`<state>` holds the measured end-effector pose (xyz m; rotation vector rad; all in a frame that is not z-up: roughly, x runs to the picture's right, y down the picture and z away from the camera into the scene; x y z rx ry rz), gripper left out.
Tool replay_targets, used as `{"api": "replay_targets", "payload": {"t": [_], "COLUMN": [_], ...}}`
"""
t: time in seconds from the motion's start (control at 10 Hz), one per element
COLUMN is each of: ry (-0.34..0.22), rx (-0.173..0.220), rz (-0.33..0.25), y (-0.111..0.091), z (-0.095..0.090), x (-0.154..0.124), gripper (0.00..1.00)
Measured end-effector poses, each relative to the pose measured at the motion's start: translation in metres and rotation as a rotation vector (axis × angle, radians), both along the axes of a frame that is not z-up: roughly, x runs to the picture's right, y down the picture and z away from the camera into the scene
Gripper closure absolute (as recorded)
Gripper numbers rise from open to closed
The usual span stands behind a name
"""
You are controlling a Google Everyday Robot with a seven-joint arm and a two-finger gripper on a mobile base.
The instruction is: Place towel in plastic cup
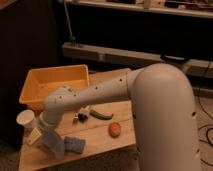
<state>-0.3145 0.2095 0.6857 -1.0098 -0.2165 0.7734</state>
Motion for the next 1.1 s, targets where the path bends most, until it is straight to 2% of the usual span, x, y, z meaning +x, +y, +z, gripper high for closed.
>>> {"api": "replay_targets", "payload": {"t": [0.2,0.3,0.4,0.6,0.8,0.9,1.1], "ry": [-0.014,-0.011,-0.001,0.06,0.16,0.221,0.278], "rx": [-0.018,-0.022,-0.019,0.006,0.055,0.107,0.187], "rz": [-0.061,-0.073,-0.076,-0.077,-0.061,-0.046,-0.004], "y": [0.012,0.014,0.013,0.005,-0.003,-0.01,-0.026], "z": [-0.006,-0.007,-0.01,-0.016,-0.027,-0.033,-0.039], "x": [-0.021,-0.022,-0.021,-0.01,0.009,0.022,0.032], "gripper": [0.2,0.2,0.2,0.2,0.2,0.2,0.2]}}
